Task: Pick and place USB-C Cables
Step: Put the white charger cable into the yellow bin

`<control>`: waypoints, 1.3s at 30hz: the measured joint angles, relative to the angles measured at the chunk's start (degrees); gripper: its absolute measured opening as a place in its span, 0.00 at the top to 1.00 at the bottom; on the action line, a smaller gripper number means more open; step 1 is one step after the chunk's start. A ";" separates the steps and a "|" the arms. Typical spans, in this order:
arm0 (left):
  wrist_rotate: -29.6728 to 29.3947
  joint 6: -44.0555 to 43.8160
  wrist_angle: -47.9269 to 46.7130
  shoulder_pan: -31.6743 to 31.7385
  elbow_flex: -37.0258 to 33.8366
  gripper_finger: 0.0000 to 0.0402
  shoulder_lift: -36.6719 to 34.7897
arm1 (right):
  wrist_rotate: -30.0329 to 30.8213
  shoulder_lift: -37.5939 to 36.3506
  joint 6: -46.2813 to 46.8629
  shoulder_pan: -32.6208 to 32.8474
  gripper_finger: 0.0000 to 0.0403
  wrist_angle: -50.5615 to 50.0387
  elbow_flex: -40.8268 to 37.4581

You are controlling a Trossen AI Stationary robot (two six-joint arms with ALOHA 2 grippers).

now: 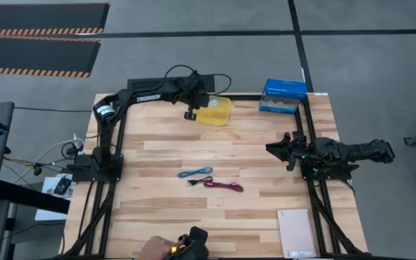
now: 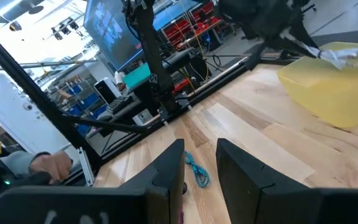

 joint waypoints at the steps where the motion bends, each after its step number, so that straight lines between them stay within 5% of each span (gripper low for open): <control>1: -0.19 0.27 0.05 -0.02 0.00 0.99 0.53 | 0.00 0.02 -0.04 0.00 0.71 0.00 0.00; 12: 0.26 0.20 -1.23 -0.02 0.00 0.99 3.29 | 0.04 0.00 -2.48 0.00 0.71 -0.05 0.00; 28: -2.23 -0.26 -15.56 -0.60 0.00 0.99 3.21 | 0.17 0.01 -2.54 0.00 0.71 -0.04 0.00; 39: 1.58 -9.13 -19.40 -2.22 0.00 0.99 3.21 | 0.18 0.02 -2.54 0.00 0.71 -0.04 -0.02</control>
